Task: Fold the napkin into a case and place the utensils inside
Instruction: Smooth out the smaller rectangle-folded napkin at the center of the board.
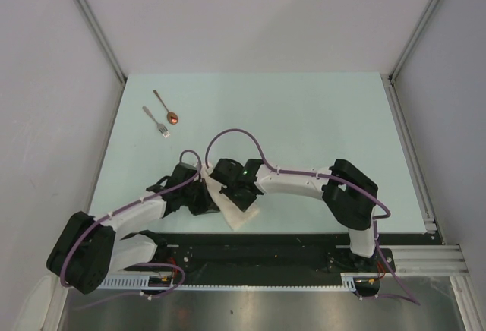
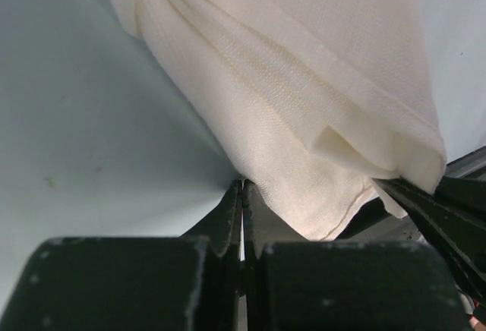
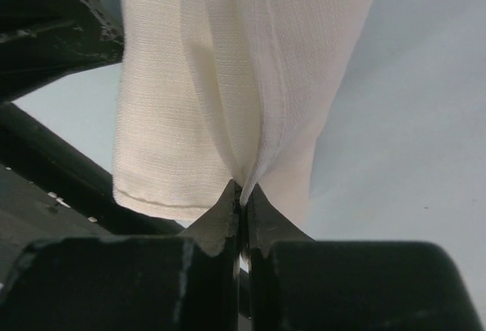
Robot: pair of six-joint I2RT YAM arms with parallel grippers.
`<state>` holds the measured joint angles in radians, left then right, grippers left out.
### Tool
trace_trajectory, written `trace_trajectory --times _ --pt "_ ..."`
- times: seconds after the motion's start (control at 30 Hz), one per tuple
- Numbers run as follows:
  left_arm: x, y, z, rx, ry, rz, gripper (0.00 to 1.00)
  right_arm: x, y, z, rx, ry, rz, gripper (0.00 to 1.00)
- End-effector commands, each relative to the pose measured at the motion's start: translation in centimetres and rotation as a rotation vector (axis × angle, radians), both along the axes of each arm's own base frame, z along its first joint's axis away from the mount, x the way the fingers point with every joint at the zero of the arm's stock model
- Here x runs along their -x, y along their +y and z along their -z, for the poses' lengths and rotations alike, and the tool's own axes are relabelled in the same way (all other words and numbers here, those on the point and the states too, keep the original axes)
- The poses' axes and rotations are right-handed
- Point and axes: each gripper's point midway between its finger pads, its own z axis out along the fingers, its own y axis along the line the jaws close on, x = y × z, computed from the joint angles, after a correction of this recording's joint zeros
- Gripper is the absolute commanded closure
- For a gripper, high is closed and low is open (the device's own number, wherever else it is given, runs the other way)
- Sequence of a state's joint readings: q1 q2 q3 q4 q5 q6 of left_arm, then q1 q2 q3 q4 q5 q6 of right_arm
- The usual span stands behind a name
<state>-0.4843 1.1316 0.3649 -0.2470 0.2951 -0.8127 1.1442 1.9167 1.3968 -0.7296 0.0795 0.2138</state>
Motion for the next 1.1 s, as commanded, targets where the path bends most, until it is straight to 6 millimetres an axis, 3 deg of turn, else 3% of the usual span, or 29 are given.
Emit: trace_trajectory --times 0.0,0.43,0.6,0.9,1.0,1.07 --pt "-0.1 -0.5 0.1 0.013 -0.007 0.003 1.00 1.3 2.4 -3.4 -0.135 0.067 0.005 0.97" --pt "0.2 -0.4 0.1 -0.003 -0.017 0.012 1.00 4.0 4.8 -3.8 -0.253 0.272 0.040 1.00" --pt "1.0 0.4 0.1 -0.043 -0.017 0.056 1.00 3.2 4.0 -3.1 -0.236 0.281 0.082 0.98" --pt "0.8 -1.2 -5.2 0.075 -0.110 0.098 0.90 0.8 1.6 -3.1 -0.192 0.214 0.134 0.91" --pt "0.9 -2.4 -5.4 0.142 -0.079 0.114 0.93 0.8 1.5 -3.3 -0.187 0.211 0.127 0.87" --pt "1.0 -2.7 -4.1 0.143 -0.036 0.112 0.94 1.1 1.6 -3.7 -0.194 0.211 0.123 0.80"
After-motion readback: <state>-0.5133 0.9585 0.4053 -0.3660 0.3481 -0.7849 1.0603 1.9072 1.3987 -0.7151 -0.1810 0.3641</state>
